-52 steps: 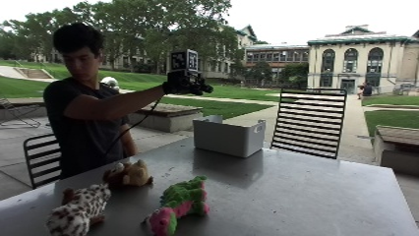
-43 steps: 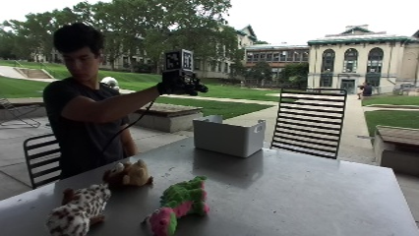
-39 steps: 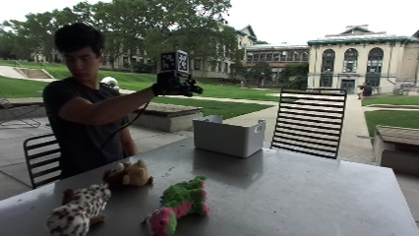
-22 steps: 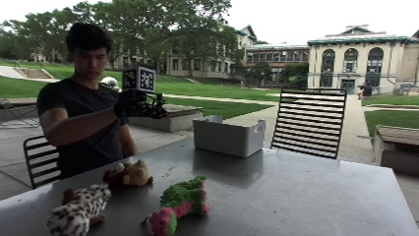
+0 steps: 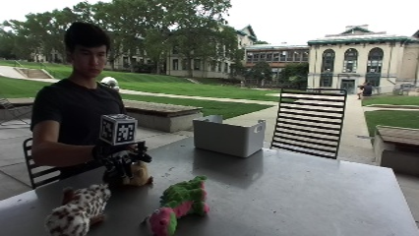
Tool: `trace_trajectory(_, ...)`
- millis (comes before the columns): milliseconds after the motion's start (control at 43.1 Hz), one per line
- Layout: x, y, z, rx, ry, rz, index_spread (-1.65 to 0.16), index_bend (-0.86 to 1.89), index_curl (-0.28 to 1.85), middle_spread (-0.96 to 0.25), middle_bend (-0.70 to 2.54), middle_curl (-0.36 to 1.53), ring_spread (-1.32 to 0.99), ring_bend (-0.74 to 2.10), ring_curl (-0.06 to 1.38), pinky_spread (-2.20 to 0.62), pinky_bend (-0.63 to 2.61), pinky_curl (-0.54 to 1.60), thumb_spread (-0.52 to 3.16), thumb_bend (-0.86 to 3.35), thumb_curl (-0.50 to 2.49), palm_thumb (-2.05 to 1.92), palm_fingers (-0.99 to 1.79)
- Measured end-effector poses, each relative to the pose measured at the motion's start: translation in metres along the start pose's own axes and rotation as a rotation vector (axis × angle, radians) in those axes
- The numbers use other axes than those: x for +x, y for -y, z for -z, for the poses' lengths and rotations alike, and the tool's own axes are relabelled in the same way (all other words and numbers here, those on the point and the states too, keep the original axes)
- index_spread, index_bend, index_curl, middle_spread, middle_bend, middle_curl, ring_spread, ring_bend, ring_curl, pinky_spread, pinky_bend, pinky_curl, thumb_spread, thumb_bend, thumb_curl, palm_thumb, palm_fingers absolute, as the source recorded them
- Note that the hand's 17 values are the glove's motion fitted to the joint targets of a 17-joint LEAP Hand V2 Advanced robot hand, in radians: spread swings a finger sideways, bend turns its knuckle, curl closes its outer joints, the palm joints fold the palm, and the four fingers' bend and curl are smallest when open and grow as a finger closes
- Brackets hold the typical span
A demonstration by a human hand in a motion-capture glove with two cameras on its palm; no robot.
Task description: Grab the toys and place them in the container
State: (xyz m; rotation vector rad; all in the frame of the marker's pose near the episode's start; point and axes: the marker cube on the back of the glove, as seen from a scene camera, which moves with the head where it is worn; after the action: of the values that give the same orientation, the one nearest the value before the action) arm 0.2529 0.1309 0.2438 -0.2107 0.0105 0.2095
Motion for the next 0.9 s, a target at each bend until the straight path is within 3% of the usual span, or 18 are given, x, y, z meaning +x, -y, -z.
trace_trajectory(185, 0.006, 0.000, -0.025, -0.030, 0.044, -0.029, -0.29, 0.05, 0.10, 0.03, 0.74, 0.44, 0.00, 0.76, 0.28, 0.04, 0.75, 0.35, 1.06, 0.04, 0.20, 0.10, 0.13)
trace_trajectory(325, 0.012, 0.005, -0.038, -0.043, 0.073, -0.072, -0.32, 0.14, 0.12, 0.00, 0.66, 0.42, -0.03, 0.82, 0.30, 0.02, 0.94, 0.39, 1.15, 0.12, 0.24, 0.28, 0.21)
trace_trajectory(464, 0.011, 0.003, -0.042, -0.071, 0.132, -0.086, -0.33, 0.20, 0.15, -0.02, 0.52, 0.39, -0.12, 0.94, 0.32, -0.17, 1.15, 0.43, 1.25, 0.28, 0.32, 0.54, 0.53)
trace_trajectory(695, -0.001, -0.005, -0.033, 0.057, 0.034, -0.096, -0.28, 0.31, 0.23, -0.09, 0.60, 0.43, -0.24, 0.94, 0.34, -0.32, 1.03, 0.39, 1.24, 0.37, 0.42, 0.74, 0.80)
trace_trajectory(765, -0.003, -0.004, -0.026, 0.089, -0.043, -0.102, -0.27, 0.37, 0.25, -0.13, 0.67, 0.45, -0.29, 0.95, 0.33, -0.37, 0.93, 0.35, 1.17, 0.40, 0.46, 0.82, 1.02)
trace_trajectory(904, 0.003, 0.011, -0.009, 0.007, 0.052, -0.084, -0.27, 0.35, 0.29, -0.21, 0.92, 0.53, -0.36, 1.00, 0.37, -0.44, 0.77, 0.33, 0.93, 0.48, 0.57, 1.00, 1.23)
